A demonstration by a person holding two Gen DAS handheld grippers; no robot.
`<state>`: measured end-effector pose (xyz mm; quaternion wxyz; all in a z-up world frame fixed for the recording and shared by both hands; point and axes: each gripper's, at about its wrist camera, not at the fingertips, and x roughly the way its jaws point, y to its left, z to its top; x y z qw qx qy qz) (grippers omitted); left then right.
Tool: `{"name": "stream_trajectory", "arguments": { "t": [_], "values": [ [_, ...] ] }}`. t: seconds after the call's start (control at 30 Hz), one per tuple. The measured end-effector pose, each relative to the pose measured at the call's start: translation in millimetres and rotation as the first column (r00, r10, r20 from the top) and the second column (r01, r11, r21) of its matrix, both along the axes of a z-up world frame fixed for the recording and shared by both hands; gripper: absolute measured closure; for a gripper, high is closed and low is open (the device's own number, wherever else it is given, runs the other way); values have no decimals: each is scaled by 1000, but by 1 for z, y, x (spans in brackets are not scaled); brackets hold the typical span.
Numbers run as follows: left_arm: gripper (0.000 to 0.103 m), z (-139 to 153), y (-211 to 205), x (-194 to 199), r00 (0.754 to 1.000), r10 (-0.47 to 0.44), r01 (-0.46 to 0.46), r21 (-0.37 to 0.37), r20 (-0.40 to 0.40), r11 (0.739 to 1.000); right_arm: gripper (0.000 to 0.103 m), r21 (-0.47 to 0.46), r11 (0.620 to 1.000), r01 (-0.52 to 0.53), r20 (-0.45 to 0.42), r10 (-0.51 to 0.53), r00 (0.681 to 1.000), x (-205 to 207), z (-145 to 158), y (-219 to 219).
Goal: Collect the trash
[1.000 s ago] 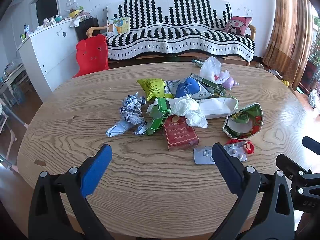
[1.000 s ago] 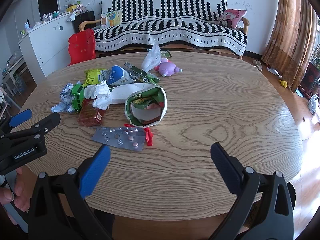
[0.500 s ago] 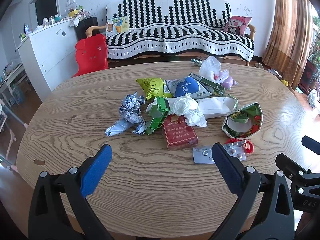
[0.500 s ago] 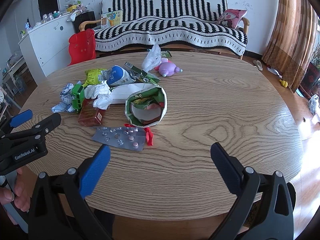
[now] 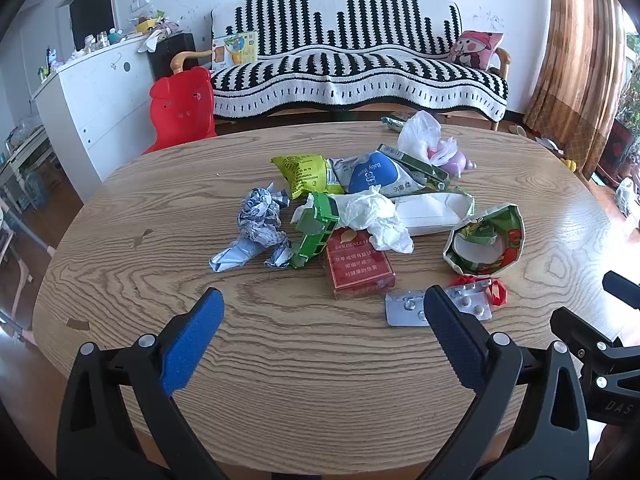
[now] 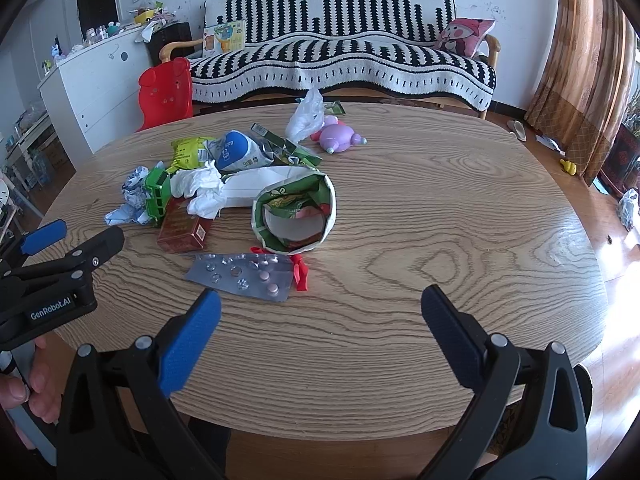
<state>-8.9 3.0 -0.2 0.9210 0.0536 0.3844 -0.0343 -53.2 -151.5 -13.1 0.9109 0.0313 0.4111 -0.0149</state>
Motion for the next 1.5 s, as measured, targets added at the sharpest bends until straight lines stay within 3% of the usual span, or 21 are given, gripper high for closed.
{"name": "stream_trajectory", "arguments": {
  "t": [0.77, 1.0, 1.17, 1.4, 1.5],
  "values": [
    [6, -7, 3, 6, 1000, -4, 3, -14, -30, 1000, 6, 8, 1000, -7, -4, 7, 1000, 1, 0, 3],
    [6, -8, 36, 19, 998, 29, -30, -30, -55, 999, 6, 11, 1000, -16, -32, 17, 999, 7, -8, 1],
    [6, -8, 65, 44, 994, 60, -66, -70, -86, 995, 6, 34, 999, -18, -52, 19, 998, 13, -13, -7],
    [7, -20, 77, 106, 992, 68, -74, -50, -104, 996, 6, 44, 999, -24, -64, 27, 998, 22, -17, -9],
    [21, -31, 72, 126, 990, 50, -56, -42, -129, 998, 7, 41, 999, -27, -75, 30, 997, 26, -21, -8]
  ]
}}
